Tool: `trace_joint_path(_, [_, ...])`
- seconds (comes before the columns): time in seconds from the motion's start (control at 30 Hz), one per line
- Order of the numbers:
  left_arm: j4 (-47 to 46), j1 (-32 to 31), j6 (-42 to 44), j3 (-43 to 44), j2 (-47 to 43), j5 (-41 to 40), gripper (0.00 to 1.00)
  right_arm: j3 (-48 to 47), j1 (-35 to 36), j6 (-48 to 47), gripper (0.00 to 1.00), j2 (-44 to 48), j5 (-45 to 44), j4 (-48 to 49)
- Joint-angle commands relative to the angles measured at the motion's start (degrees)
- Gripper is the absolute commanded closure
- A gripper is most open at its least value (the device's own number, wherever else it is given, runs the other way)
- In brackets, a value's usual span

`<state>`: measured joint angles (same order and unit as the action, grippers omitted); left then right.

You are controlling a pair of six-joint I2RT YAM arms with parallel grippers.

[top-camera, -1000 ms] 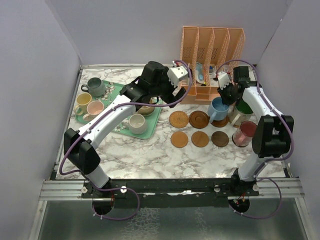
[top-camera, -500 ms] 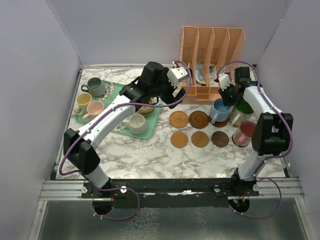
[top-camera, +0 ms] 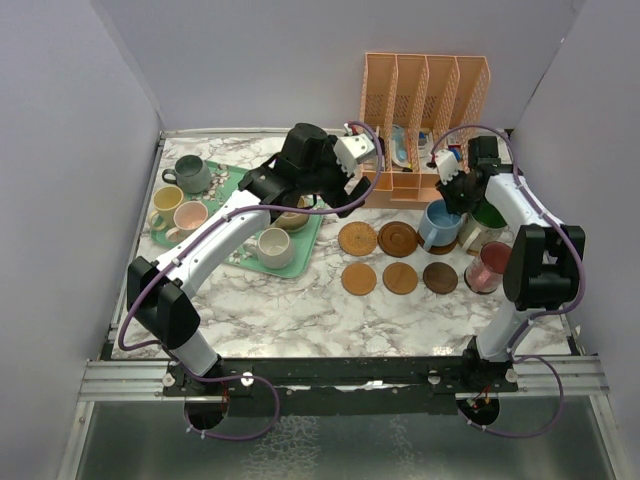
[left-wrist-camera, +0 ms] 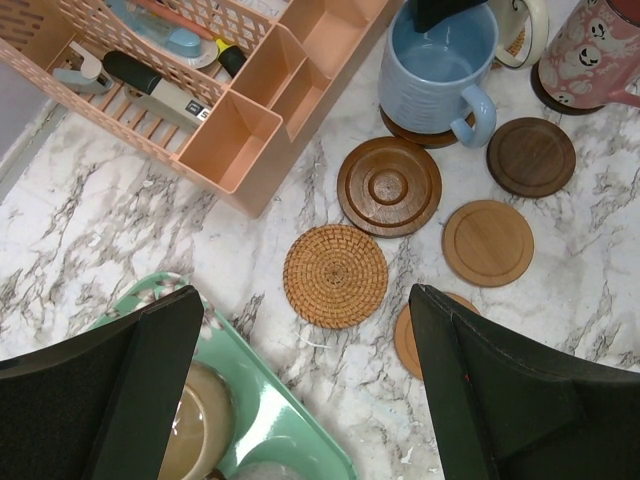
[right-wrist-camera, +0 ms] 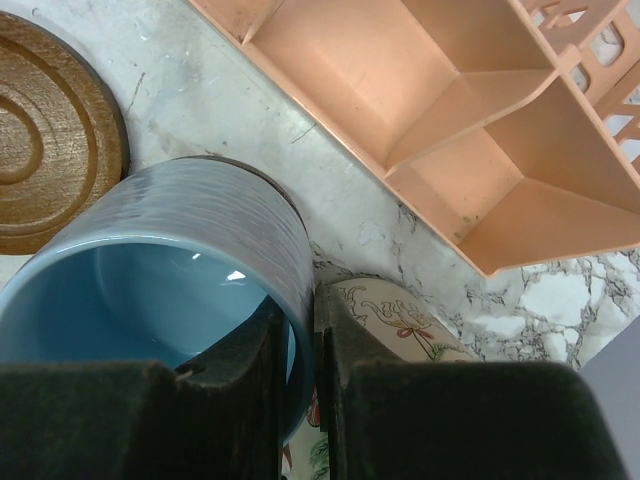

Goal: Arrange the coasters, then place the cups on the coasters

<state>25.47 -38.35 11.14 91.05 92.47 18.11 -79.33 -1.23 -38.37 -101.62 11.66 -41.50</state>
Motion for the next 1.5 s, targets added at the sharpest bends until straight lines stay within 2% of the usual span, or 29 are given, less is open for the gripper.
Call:
trace_joint_path(0.0, [-0.26, 0.20, 0.48, -0.43, -1.67, 1.86, 0.12, 0.54, -0.29, -0.65, 0.99, 0.23, 1.39, 3.15])
trace_joint_path(1.47, [-0.28, 0.43, 0.67, -1.48, -2.14, 5.36, 0.12, 2.37, -1.23, -0.39, 0.99, -0.38, 2.99, 4.52])
